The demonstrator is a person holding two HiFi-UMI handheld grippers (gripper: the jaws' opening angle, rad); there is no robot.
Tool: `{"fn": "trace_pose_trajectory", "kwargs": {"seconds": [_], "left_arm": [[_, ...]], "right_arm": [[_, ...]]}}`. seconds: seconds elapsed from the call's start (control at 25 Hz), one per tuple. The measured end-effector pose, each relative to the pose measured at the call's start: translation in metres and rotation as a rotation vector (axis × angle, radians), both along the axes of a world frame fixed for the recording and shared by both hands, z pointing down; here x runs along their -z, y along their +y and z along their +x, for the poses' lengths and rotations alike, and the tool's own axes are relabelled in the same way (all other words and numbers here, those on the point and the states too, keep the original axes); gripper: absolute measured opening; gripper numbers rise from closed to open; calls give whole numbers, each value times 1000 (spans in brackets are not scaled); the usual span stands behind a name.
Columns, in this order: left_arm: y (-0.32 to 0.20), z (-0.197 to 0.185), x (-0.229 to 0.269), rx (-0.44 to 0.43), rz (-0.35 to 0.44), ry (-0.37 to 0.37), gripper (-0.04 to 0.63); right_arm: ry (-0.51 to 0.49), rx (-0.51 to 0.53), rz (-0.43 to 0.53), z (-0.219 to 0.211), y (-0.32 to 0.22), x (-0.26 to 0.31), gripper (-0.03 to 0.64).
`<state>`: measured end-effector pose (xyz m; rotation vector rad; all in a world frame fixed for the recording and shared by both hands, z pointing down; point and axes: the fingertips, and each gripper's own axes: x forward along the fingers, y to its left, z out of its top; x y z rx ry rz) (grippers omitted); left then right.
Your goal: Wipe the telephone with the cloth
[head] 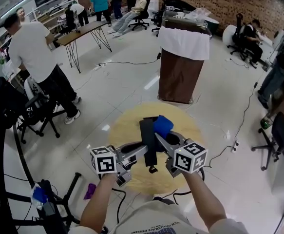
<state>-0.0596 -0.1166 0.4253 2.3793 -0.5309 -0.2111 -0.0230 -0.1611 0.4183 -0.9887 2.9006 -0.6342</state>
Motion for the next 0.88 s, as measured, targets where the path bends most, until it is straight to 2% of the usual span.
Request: {"fn": "trace_pose_trajectory", "kwargs": {"seconds": [0.36, 0.88], "left_arm": [[8, 8, -6, -17, -8, -13, 61], [17, 25, -21, -53, -33, -22, 61]], "right_arm": [[-9, -20, 65, 7, -16, 28, 62], [-21, -54, 98, 22, -32, 46, 61]]}}
